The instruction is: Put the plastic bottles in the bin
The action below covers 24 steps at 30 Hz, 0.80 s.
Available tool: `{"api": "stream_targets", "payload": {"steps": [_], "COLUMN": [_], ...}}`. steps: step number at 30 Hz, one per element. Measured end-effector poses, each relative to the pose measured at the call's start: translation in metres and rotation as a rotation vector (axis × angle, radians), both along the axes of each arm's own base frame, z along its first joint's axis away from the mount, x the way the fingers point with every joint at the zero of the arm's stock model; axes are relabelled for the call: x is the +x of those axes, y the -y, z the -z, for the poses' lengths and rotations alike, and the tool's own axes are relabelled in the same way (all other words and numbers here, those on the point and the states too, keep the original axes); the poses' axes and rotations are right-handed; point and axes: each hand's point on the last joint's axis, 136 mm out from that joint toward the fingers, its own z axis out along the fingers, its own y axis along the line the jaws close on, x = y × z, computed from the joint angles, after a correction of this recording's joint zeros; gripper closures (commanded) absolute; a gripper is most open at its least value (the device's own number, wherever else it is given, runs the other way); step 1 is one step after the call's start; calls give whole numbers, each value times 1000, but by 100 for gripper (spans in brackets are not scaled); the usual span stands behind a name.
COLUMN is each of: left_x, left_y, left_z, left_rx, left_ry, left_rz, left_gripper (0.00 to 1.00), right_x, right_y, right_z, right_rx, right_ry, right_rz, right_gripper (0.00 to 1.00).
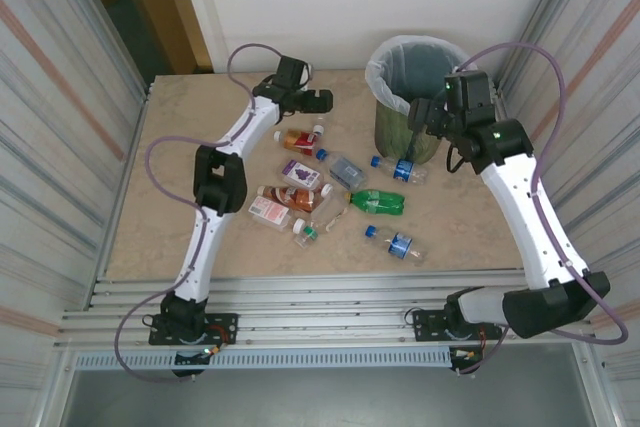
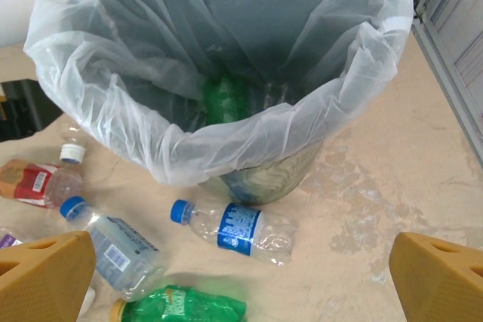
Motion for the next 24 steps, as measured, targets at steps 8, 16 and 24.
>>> {"api": "stream_targets", "payload": {"steps": [8,16,24], "left_x": [2,-2,-6], "left_y": [14,30,24], "left_z": [12,35,52], "left_rx": [26,1,7], "left_ry": [9,-34,-86], "left_rz": [20,8,-47], "left_gripper": [1,6,17], "right_x": [-5,-11,-20], "right_y": [-13,-12,-7], "right_z": [-1,-5,-12], "right_rx": [-11,-1,7], "right_ry": [32,53,81], "right_rz": [-20,-7,3], "right_gripper": [2,2,2]}}
